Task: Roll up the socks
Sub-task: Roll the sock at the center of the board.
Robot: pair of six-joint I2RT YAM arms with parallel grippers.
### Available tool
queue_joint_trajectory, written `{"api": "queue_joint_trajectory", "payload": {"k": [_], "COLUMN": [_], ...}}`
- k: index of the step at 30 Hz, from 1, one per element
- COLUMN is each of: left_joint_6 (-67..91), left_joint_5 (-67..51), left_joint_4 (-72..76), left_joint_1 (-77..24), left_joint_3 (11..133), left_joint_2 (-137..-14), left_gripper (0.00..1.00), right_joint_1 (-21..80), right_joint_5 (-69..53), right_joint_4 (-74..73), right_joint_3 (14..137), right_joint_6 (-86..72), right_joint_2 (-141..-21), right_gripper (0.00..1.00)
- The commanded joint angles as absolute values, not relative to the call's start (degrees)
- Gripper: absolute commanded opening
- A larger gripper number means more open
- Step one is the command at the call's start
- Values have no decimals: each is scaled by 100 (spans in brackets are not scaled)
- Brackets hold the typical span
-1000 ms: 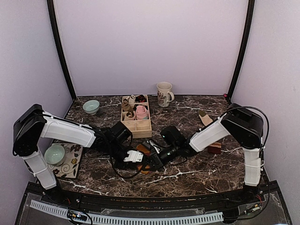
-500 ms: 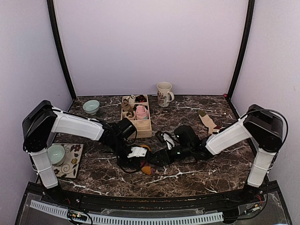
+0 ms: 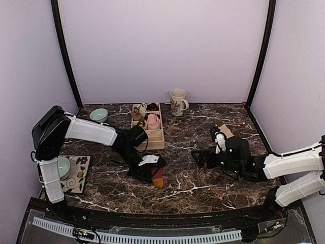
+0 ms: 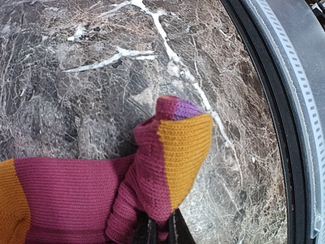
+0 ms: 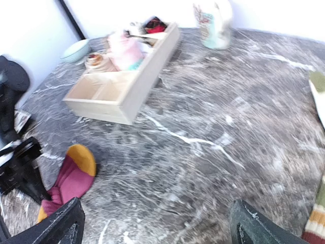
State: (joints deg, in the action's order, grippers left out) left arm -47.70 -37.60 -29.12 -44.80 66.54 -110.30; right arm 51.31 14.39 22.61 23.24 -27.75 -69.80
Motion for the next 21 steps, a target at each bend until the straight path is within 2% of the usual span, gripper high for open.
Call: {"api": "queue_joint_trajectory", "payload": {"k": [1, 2, 4, 6, 10, 16, 21], "left_joint_6": [-4737, -4739, -4719, -4722, -4745, -4647, -4590], "left_joint_5": [-3499, -3469, -3449, -3414, -3359, -3167, -2996], "left_joint_4": [-3714, -3777, -3837, -3857, -3930, -3965, -3990], "left_joint_1": [-4456, -4456, -4456, -4456, -4456, -4455, -4456], "left_joint_3": [6726, 6777, 6855, 6864, 6900, 6983, 7043], "left_joint_2": [-11475, -11543, -11651, -11694, -11786, -12019, -12109], "left_gripper": [2, 2, 2, 2, 2, 1, 1], "right_joint_1": [5167, 5225, 5429, 5795, 6473, 7016, 7164], "right_joint_5": [333, 84, -241, -118, 313, 452, 376], "right_joint_4": [2939, 2996, 3169, 3176, 2692, 2412, 2599], "right_joint_3": [2297, 2260, 2126, 2044, 2140, 2648, 3158], "right_joint_6": [-1713, -1478, -1045, -583, 82, 840, 1500], "right_joint_2": [-7070, -7082, -7036, -6919, -6830, -7537, -8476], "right_gripper": [99, 99, 92, 83, 73, 64, 63]}}
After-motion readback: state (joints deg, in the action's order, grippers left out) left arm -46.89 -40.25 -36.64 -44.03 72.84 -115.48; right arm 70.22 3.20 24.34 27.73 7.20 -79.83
